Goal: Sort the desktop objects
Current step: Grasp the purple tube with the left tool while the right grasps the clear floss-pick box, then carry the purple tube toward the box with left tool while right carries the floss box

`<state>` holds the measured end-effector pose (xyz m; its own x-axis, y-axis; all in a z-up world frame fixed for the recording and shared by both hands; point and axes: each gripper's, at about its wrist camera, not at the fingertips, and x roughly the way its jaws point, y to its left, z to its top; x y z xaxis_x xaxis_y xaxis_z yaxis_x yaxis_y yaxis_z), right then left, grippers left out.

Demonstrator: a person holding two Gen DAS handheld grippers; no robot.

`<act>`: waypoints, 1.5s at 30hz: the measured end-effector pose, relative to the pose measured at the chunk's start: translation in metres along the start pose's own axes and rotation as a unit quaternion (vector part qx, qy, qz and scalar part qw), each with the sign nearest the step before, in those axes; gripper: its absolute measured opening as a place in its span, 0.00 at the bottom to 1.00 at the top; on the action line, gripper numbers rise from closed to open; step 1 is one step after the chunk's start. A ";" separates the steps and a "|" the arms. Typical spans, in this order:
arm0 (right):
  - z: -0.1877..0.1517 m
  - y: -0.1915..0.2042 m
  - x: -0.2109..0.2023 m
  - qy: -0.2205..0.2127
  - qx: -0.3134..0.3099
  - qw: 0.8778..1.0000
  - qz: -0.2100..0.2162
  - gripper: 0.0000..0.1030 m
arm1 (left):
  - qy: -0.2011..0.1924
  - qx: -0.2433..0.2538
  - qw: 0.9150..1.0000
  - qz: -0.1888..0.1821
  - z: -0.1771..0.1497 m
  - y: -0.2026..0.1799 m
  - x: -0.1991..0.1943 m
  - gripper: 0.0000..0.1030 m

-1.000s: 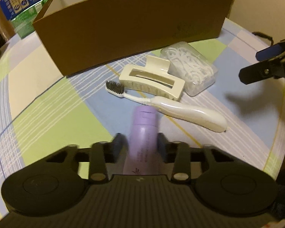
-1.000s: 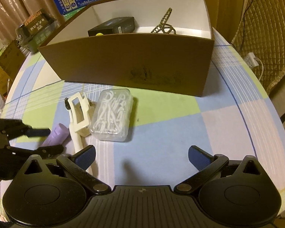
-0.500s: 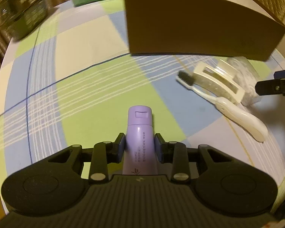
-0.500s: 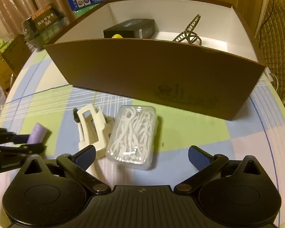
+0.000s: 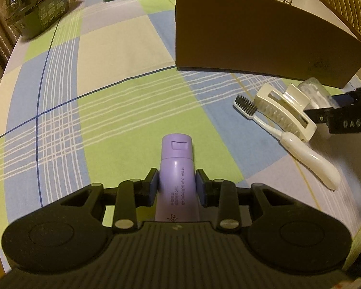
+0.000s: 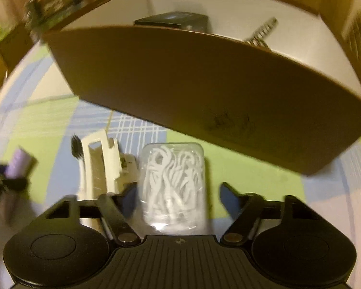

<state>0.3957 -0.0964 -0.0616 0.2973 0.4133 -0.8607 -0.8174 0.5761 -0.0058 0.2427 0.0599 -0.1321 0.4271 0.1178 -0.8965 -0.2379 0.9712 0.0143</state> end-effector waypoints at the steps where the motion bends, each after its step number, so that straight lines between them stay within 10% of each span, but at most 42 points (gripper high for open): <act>1: -0.001 -0.001 0.000 0.000 -0.004 1.000 0.003 0.54 | 0.000 0.001 1.000 0.000 0.000 0.000 0.000 0.28; 36: -0.041 -0.025 -0.030 0.012 -0.002 1.000 0.026 0.53 | 0.001 0.032 0.999 -0.026 -0.020 -0.029 -0.013 0.27; 45: -0.048 -0.031 -0.050 0.003 0.026 0.999 0.036 0.53 | -0.052 0.034 0.998 -0.032 -0.018 -0.027 -0.051 0.27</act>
<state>0.3825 -0.1683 -0.0431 0.2356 0.4502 -0.8613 -0.8093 0.5815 0.0826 0.2115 0.0236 -0.0945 0.5287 0.0729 -0.8457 -0.1495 0.9887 -0.0082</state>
